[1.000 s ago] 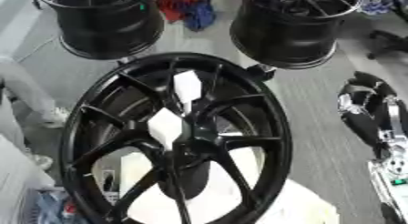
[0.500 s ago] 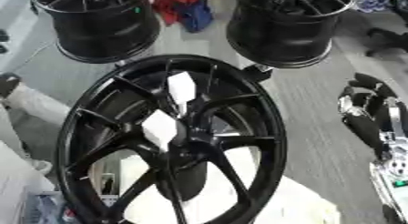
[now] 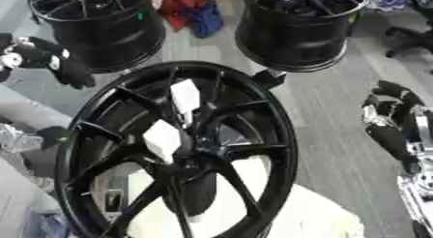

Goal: Pull the pin out of the wheel hub.

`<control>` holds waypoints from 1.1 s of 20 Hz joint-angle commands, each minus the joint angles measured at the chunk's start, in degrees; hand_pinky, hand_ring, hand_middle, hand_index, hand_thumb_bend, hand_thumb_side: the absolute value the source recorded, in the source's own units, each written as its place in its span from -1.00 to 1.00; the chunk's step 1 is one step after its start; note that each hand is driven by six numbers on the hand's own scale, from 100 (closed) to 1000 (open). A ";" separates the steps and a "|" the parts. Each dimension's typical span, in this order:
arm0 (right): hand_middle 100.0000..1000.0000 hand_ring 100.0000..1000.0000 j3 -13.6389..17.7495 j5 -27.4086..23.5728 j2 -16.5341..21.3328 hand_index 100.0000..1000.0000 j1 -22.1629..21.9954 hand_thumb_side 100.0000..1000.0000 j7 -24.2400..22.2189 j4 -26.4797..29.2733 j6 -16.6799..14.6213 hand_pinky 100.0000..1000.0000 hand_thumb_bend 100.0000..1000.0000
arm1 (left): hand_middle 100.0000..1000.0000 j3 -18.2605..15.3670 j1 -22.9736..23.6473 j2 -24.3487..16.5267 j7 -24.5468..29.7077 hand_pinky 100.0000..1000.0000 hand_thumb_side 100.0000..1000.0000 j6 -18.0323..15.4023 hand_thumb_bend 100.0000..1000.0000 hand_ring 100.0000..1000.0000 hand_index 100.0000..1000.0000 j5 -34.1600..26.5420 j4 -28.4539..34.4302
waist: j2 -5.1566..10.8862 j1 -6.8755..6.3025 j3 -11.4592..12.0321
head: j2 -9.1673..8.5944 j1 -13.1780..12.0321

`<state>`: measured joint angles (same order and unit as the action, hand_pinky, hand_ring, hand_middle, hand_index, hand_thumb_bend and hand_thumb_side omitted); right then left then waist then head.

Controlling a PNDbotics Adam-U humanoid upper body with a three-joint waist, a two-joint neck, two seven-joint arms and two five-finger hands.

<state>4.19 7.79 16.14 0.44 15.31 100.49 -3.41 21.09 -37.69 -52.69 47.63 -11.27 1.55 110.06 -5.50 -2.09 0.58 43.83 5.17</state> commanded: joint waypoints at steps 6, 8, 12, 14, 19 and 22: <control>0.35 0.14 -0.33 0.26 2.01 0.57 0.28 -0.64 -0.60 0.39 -0.20 0.31 -1.00 | 0.56 10.71 -7.86 4.91 4.32 0.54 -0.97 -5.37 -0.71 0.47 0.70 7.53 -5.58 | 0.96 -0.60 -1.11 | 0.28 -0.86; 0.35 0.14 -0.41 0.23 2.00 0.57 0.31 -0.64 -0.69 0.32 -0.22 0.31 -1.00 | 0.59 12.48 -8.77 6.30 4.33 0.57 -1.00 -7.37 -0.73 0.49 0.72 9.82 -7.53 | 0.96 -0.70 -1.44 | 0.29 -1.12; 0.35 0.14 -0.51 0.19 1.92 0.57 0.37 -0.63 -0.82 0.20 -0.29 0.31 -1.00 | 0.64 14.03 -9.79 8.53 4.34 0.61 -1.00 -10.90 -0.77 0.54 0.74 13.68 -11.42 | 0.92 -0.81 -1.94 | 0.27 -1.36; 0.35 0.14 -0.54 0.18 1.88 0.57 0.38 -0.63 -0.86 0.15 -0.31 0.31 -1.00 | 0.66 14.35 -10.23 9.49 4.34 0.63 -1.00 -12.37 -0.75 0.56 0.75 14.91 -13.07 | 0.90 -0.86 -2.10 | 0.28 -1.49; 0.35 0.13 -0.59 0.20 1.82 0.57 0.46 -0.63 -0.95 0.05 -0.36 0.31 -1.00 | 0.68 15.36 -10.60 10.90 4.34 0.63 -1.00 -15.13 -0.67 0.57 0.75 15.81 -15.98 | 0.78 -0.96 -2.49 | 0.29 -1.71; 0.35 0.13 -0.56 0.23 1.85 0.57 0.48 -0.63 -0.90 0.01 -0.36 0.31 -1.00 | 0.67 16.04 -10.71 11.17 4.34 0.62 -1.00 -15.90 -0.65 0.55 0.75 15.14 -16.73 | 0.76 -1.09 -2.60 | 0.29 -1.81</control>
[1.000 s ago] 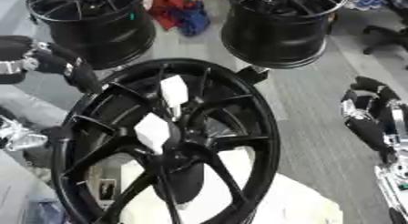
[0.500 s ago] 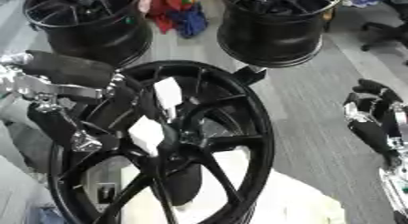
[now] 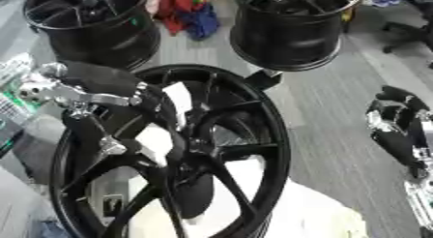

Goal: Pull the pin out of the wheel hub.

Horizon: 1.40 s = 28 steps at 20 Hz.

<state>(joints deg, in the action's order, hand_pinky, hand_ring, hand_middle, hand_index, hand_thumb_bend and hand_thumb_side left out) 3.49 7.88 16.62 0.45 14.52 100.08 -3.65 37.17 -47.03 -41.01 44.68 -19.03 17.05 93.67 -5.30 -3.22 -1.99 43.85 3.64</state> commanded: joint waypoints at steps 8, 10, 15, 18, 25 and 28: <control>0.35 0.13 0.06 0.15 1.33 0.57 0.56 -0.63 -0.24 0.27 -0.20 0.31 -1.00 | 0.51 1.58 -1.27 0.29 7.28 0.50 -1.00 -8.57 -0.70 0.42 0.66 -0.25 -1.64 | 0.65 -0.11 -0.34 | 0.25 -0.41; 0.35 0.13 0.07 0.14 1.33 0.57 0.57 -0.63 -0.24 0.26 -0.21 0.31 -1.00 | 0.46 1.84 -1.28 0.34 7.28 0.46 -1.00 -8.67 -0.73 0.37 0.63 -0.06 -1.89 | 0.66 -0.13 -0.38 | 0.26 -0.41; 0.35 0.13 0.09 0.14 1.37 0.57 0.58 -0.63 -0.23 0.20 -0.23 0.31 -1.00 | 0.16 1.76 -1.33 0.32 7.28 0.25 -1.00 -8.49 -0.98 0.10 0.45 -0.21 -2.11 | 0.70 -0.19 -0.29 | 0.27 -0.43; 0.35 0.13 0.10 0.13 1.35 0.57 0.57 -0.62 -0.24 0.15 -0.23 0.31 -1.00 | -0.01 1.17 -1.52 0.28 7.28 0.12 -1.00 -7.77 -1.00 -0.05 0.33 -1.11 -1.87 | 0.74 -0.12 -0.25 | 0.27 -0.33; 0.35 0.13 0.26 0.11 1.46 0.57 0.41 -0.63 -0.13 0.07 -0.21 0.31 -1.00 | -0.10 -3.32 -3.25 -1.87 7.28 0.08 -1.00 -5.48 -1.00 -0.10 0.25 -4.06 2.34 | 0.97 -0.08 0.02 | 0.27 -0.31; 0.35 0.13 0.35 0.12 1.48 0.57 0.33 -0.63 -0.07 0.01 -0.21 0.31 -1.00 | -0.10 -7.53 -3.76 -4.25 7.28 0.11 -1.00 -4.21 -1.00 -0.10 0.26 -4.89 5.01 | 1.08 -0.15 0.30 | 0.27 -0.23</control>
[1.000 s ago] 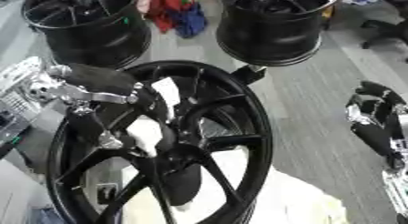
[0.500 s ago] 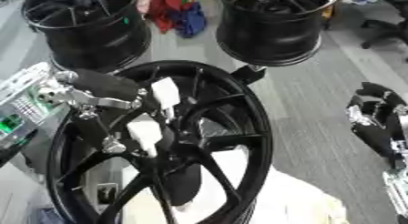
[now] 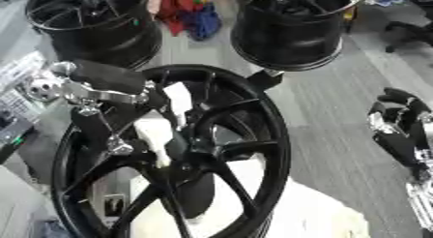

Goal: Pull the pin out of the wheel hub.

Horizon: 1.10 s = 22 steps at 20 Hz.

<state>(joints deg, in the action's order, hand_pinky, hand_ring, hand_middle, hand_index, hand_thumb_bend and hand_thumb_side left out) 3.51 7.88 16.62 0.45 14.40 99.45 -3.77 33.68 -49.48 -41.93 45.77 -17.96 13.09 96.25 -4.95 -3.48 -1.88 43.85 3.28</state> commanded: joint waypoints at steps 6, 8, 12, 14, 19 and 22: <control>0.35 0.13 0.87 0.20 1.38 0.57 0.07 -0.64 0.55 0.54 -0.06 0.31 -1.00 | -0.09 -17.56 2.61 -11.24 6.19 0.15 -1.00 -1.32 -1.00 -0.08 0.29 -0.91 4.45 | 0.66 0.11 1.61 | 0.08 0.77; 0.35 0.13 1.06 0.21 1.22 0.57 0.06 -0.63 0.74 0.54 -0.06 0.31 -1.00 | -0.09 -22.69 6.17 -13.91 5.60 0.16 -1.00 0.69 -1.00 -0.08 0.30 -0.34 3.05 | 0.55 0.28 2.32 | -0.01 1.03; 0.35 0.13 1.32 0.22 0.89 0.57 0.04 -0.63 0.99 0.61 -0.05 0.31 -1.00 | -0.08 -29.50 14.30 -16.63 0.87 0.15 -1.00 4.40 -1.00 -0.08 0.31 2.55 -4.61 | 0.34 0.72 3.26 | -0.16 1.40; 0.35 0.13 1.39 0.20 0.76 0.57 0.00 -0.63 1.08 0.66 -0.04 0.31 -1.00 | -0.02 -31.20 17.15 -16.17 -1.59 0.18 -1.00 5.95 -1.00 -0.03 0.37 5.08 -10.64 | 0.32 0.93 3.57 | -0.10 1.47; 0.35 0.13 1.32 0.08 0.38 0.57 0.03 -0.63 1.00 0.73 -0.03 0.31 -1.00 | 0.47 -31.93 19.42 -12.06 -6.62 0.45 -0.97 7.82 -0.56 0.38 0.71 11.90 -26.01 | 0.38 1.62 3.75 | 0.09 1.32; 0.35 0.13 1.27 0.00 0.08 0.57 0.00 -0.63 0.92 0.74 -0.01 0.31 -1.00 | 0.70 -32.35 19.96 -9.46 -10.75 0.59 -0.54 8.33 0.10 0.53 0.84 16.52 -32.04 | 0.38 2.13 3.50 | 0.21 1.12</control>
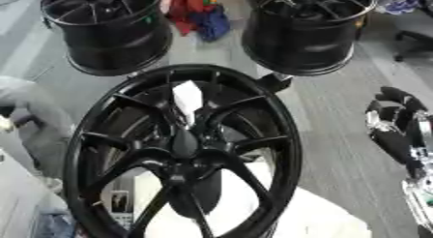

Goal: Pull the pin out of the wheel hub.

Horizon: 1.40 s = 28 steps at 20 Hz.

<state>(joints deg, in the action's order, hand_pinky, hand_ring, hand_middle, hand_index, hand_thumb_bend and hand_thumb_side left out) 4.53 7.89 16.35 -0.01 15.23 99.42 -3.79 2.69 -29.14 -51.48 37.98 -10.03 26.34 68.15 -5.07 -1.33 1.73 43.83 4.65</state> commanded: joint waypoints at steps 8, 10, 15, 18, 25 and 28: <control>0.35 0.13 0.59 -0.04 -0.01 0.57 0.29 -0.63 0.40 0.85 0.10 0.31 -1.00 | 0.63 -5.15 3.85 3.85 -15.91 0.50 -0.36 1.56 0.25 0.45 0.80 3.96 -7.56 | 0.28 0.30 -0.03 | 0.29 -0.08; 0.35 0.13 0.66 -0.04 -0.09 0.57 0.30 -0.63 0.46 0.83 0.07 0.31 -1.00 | 0.52 -6.86 5.58 5.32 -19.76 0.41 -0.39 1.50 0.13 0.37 0.72 -0.83 -4.79 | 0.21 0.28 0.14 | 0.29 0.06; 0.35 0.13 0.55 -0.14 -0.40 0.57 0.33 -0.63 0.41 0.82 -0.03 0.31 -1.00 | 0.35 -11.36 11.48 11.65 -31.23 0.24 -0.45 2.26 -0.19 0.22 0.59 -13.68 7.26 | -0.05 0.44 0.53 | 0.29 0.52; 0.35 0.13 0.58 -0.23 -0.69 0.57 0.52 -0.63 0.41 0.86 -0.10 0.31 -1.00 | 0.31 -14.26 15.01 17.59 -37.20 0.21 -0.52 3.79 -0.22 0.20 0.55 -20.37 15.40 | -0.31 0.72 0.67 | 0.29 0.74; 0.35 0.13 0.59 -0.41 -1.28 0.57 0.81 -0.62 0.42 0.91 -0.14 0.31 -1.00 | 0.25 -18.12 18.89 31.09 -46.80 0.17 -0.63 7.59 -0.28 0.17 0.51 -24.37 26.39 | -0.58 1.46 1.36 | 0.29 1.12; 0.34 0.13 0.59 -0.46 -1.43 0.57 0.83 -0.62 0.42 0.92 -0.17 0.31 -1.00 | 0.24 -18.69 18.97 35.29 -48.58 0.17 -0.67 8.65 -0.30 0.16 0.50 -23.90 27.24 | -0.50 1.69 1.60 | 0.25 1.18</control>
<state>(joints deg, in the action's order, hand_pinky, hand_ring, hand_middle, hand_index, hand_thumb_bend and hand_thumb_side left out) 4.64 7.66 14.35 0.32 15.48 99.42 -3.77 -15.14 -9.78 -16.73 -9.62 -1.72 2.55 93.67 -6.06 0.46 3.26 43.84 5.72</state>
